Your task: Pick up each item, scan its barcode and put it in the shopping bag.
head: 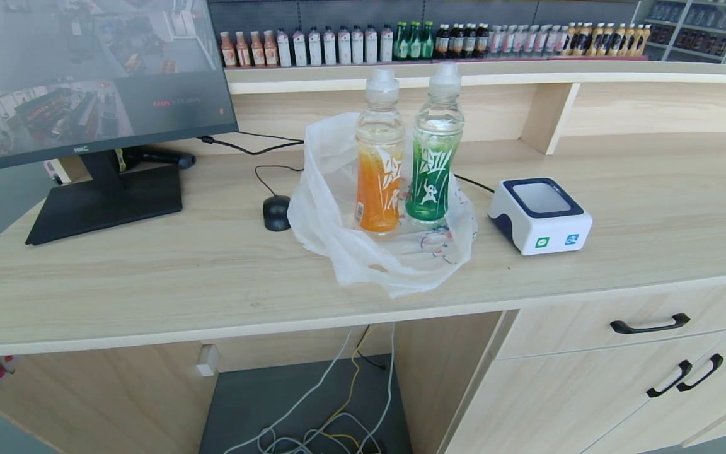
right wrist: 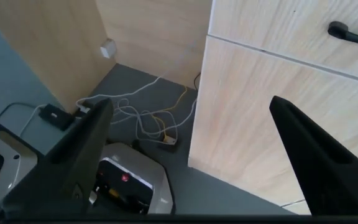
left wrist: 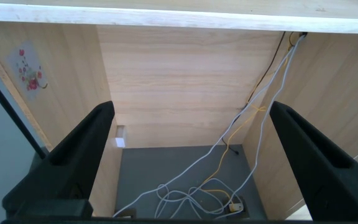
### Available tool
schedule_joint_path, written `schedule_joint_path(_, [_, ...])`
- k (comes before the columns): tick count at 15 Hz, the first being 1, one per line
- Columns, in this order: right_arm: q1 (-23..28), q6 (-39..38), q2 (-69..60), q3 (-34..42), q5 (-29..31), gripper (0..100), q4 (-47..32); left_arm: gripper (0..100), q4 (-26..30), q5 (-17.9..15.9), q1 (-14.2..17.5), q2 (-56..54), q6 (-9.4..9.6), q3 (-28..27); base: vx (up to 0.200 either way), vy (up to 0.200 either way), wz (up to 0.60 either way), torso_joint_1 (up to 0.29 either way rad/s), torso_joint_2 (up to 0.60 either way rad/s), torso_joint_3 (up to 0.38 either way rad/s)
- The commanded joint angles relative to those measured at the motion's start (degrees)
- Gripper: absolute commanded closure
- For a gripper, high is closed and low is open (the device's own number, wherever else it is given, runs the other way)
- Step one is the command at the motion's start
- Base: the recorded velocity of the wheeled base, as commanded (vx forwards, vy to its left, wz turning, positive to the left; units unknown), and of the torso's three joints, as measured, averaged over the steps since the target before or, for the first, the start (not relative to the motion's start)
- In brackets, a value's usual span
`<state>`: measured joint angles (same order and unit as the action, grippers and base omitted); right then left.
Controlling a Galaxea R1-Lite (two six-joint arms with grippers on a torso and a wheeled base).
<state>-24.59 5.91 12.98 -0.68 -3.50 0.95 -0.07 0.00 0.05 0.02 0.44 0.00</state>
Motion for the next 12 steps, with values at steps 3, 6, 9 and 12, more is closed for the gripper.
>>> schedule_joint_path(3, [8.9, 0.8, 2.2, 0.0, 0.2, 0, -0.2, 0, 0.0, 0.0, 0.0, 0.0, 0.00, 0.0, 0.000, 0.000, 0.00, 0.000, 0.00, 0.000])
schedule_joint_path(6, [24.2, 0.3, 0.5, 0.1, -1.2, 0, 0.0, 0, 0.0, 0.0, 0.0, 0.0, -0.09, 0.0, 0.000, 0.000, 0.00, 0.000, 0.00, 0.000])
schedule_joint_path(9, [24.5, -0.3, -6.9, 0.0, -2.2, 0, -0.1, 0, 0.0, 0.0, 0.0, 0.0, -0.09, 0.0, 0.000, 0.000, 0.00, 0.000, 0.00, 0.000])
schedule_joint_path(12, [24.4, 0.1, -13.0, 0.6, -2.0, 0, 0.5, 0, 0.0, 0.1, 0.0, 0.0, -0.18, 0.0, 0.000, 0.000, 0.00, 0.000, 0.00, 0.000])
